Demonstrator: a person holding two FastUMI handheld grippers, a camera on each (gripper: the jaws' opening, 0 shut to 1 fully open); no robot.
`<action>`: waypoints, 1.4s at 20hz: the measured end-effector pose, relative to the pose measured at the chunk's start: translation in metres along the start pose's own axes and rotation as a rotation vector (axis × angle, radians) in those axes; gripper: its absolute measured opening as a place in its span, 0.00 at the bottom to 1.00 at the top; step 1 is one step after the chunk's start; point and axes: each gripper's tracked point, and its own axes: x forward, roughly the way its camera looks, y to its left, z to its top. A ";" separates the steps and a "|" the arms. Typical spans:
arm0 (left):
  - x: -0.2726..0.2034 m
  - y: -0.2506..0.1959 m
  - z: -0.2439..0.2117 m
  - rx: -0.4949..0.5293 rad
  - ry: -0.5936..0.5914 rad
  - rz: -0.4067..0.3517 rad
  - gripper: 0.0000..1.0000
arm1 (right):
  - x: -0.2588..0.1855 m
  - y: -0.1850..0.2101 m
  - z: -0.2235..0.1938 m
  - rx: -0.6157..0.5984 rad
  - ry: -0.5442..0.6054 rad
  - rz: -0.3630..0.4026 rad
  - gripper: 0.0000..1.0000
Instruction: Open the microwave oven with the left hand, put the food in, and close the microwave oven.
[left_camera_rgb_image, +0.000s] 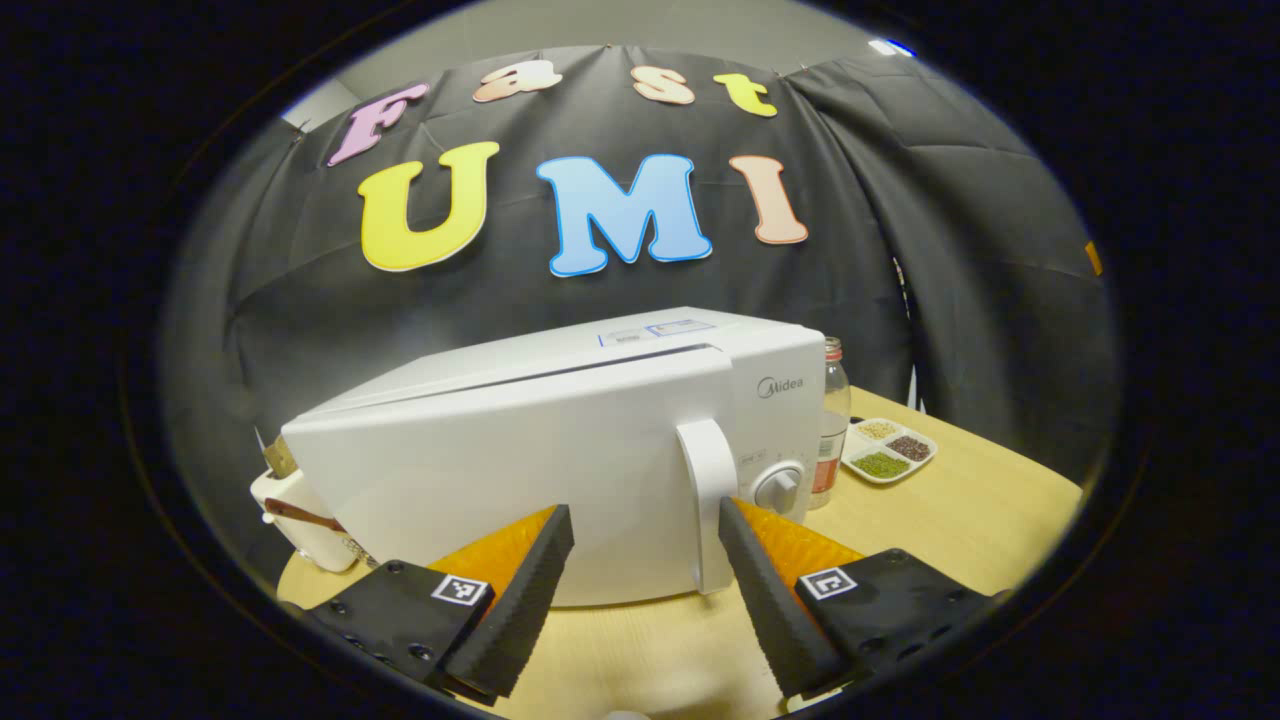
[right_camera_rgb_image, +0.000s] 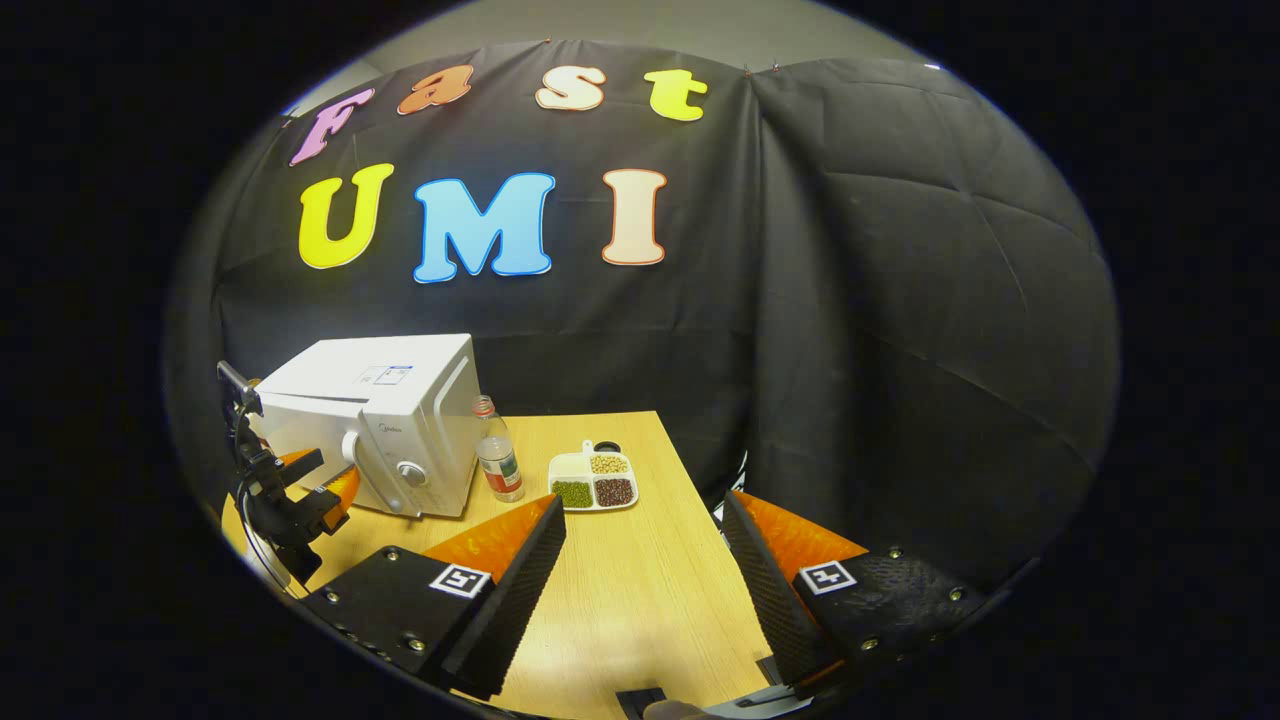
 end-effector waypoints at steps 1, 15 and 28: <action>0.000 0.001 -0.002 -0.006 0.004 0.004 0.99 | 0.000 -0.001 -0.002 -0.001 0.004 -0.001 0.96; 0.011 -0.006 -0.005 -0.010 0.005 0.049 0.96 | -0.008 0.011 -0.006 -0.009 0.011 0.049 0.96; -0.161 -0.021 0.127 -0.025 -0.134 0.066 0.94 | -0.051 0.018 0.034 -0.024 -0.131 0.183 0.96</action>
